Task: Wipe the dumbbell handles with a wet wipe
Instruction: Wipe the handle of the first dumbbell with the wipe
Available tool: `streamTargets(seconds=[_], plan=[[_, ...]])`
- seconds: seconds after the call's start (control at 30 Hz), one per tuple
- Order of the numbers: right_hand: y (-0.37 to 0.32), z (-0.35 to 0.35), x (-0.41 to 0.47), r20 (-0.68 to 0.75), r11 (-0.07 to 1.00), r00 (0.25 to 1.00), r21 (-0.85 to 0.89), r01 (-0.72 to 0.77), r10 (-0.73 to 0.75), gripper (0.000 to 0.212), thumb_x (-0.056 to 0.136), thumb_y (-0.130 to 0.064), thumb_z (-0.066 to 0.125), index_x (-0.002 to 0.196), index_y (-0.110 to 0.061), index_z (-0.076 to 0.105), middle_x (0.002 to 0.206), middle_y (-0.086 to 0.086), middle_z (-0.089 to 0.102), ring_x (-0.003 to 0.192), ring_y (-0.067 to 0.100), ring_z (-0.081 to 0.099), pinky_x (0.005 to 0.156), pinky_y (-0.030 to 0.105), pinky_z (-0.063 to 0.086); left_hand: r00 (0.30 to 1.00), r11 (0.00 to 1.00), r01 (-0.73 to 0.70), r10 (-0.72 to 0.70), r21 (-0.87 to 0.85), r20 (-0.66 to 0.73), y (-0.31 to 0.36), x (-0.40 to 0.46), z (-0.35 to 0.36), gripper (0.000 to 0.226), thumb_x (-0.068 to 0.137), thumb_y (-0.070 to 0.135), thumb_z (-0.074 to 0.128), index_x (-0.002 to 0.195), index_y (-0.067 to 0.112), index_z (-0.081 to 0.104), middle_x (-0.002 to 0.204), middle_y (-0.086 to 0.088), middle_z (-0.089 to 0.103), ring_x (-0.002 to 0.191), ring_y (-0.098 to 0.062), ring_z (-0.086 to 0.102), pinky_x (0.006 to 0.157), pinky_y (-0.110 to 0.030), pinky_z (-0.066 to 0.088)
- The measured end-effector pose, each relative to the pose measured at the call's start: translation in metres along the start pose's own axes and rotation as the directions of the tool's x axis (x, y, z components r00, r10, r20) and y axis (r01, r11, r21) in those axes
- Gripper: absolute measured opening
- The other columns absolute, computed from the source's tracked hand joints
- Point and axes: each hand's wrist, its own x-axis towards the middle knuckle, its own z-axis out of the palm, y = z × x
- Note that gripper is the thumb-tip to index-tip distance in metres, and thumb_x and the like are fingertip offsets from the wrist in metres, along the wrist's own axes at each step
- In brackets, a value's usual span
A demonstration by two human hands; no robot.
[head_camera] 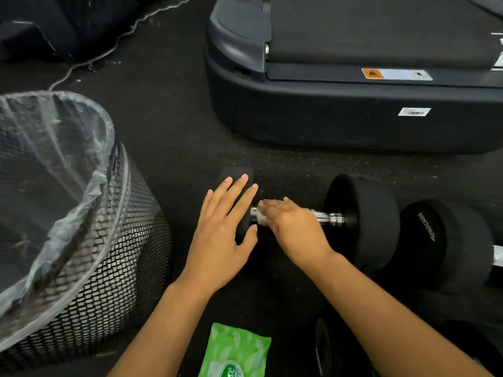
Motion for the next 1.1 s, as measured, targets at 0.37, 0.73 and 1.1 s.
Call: streamTargets(seconds=[0.37, 0.73, 1.1], plan=[[0.003, -0.016, -0.001, 0.114, 0.993, 0.987, 0.017, -0.113, 0.11, 0.027, 0.092, -0.012, 0.051, 0.117, -0.015, 0.061, 0.112, 0.009, 0.064, 0.112, 0.026, 0.056, 0.1, 0.035, 0.04, 1.0, 1.0, -0.012, 0.012, 0.001, -0.008, -0.001, -0.003, 0.001, 0.059, 0.086, 0.033, 0.044, 0.143, 0.025, 0.03, 0.153, 0.008, 0.021, 0.143, -0.009, 0.008, 0.116, -0.03, 0.0], [0.01, -0.034, 0.056, 0.447, 0.963, 0.87, 0.063, -0.263, 0.208, 0.028, 0.094, -0.022, 0.048, 0.088, -0.007, 0.07, 0.084, 0.004, 0.065, 0.091, 0.019, 0.059, 0.082, 0.033, 0.048, 1.0, 1.0, -0.006, 0.006, 0.003, -0.026, 0.0, -0.002, 0.002, 0.061, 0.087, 0.025, 0.054, 0.144, 0.024, 0.03, 0.153, 0.008, 0.021, 0.143, -0.007, 0.007, 0.116, -0.027, -0.004], [-0.001, -0.034, 0.054, 0.434, 0.982, 0.893, 0.085, -0.171, 0.117, 0.023, 0.093, -0.025, 0.052, 0.101, -0.013, 0.07, 0.096, 0.006, 0.068, 0.094, 0.02, 0.061, 0.086, 0.036, 0.049, 1.0, 1.0, 0.002, -0.001, 0.012, -0.018, -0.001, -0.002, 0.003, 0.059, 0.086, 0.033, 0.044, 0.143, 0.025, 0.03, 0.153, 0.01, 0.02, 0.143, -0.007, 0.007, 0.116, -0.029, -0.002]])
